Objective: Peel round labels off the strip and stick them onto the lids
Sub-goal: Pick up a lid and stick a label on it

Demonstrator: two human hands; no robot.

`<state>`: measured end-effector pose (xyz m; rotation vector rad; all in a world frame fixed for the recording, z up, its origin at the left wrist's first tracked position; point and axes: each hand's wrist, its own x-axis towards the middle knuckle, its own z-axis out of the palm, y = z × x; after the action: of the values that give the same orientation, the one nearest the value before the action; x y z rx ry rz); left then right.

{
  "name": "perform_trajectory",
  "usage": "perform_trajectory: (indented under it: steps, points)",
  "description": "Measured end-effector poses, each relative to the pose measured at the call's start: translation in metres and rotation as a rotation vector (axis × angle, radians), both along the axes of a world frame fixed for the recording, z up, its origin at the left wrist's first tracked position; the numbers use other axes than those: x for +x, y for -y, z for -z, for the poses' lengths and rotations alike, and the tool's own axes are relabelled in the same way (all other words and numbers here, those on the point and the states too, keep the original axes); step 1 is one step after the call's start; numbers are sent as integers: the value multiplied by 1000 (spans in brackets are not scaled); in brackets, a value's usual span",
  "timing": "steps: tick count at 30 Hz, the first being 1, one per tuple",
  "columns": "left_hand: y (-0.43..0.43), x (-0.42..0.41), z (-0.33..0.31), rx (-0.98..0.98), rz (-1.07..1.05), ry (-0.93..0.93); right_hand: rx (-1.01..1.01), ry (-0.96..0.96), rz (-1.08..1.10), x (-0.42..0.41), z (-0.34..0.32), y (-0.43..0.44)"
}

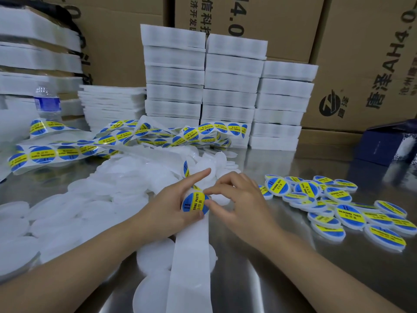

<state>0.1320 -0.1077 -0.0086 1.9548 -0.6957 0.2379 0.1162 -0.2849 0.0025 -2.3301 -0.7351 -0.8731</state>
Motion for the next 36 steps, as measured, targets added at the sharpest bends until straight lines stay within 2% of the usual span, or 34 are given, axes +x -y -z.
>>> perform_trajectory:
  steps: [5, 9, 19, 22, 25, 29, 36]
  points:
    - [3, -3, 1, 141, 7, 127, 48, -11, -42, 1, 0, 0]
    - [2, -7, -2, 153, -6, 164, 81, 26, -43, -1, -1, -2]
    - [4, -9, -2, 227, -9, 216, 117, -50, -56, -5, -4, -5]
    - [2, -8, -1, 113, -23, 173, 107, -79, -111, -7, -3, -4]
    - [3, -8, -6, -144, -19, 105, 101, -131, -172, -11, -1, -5]
    - [4, -4, -9, -398, -116, -14, 56, -285, -223, -15, -2, -6]
    - [0, 4, -8, -372, -255, -13, 163, -373, -207, -13, -6, -3]
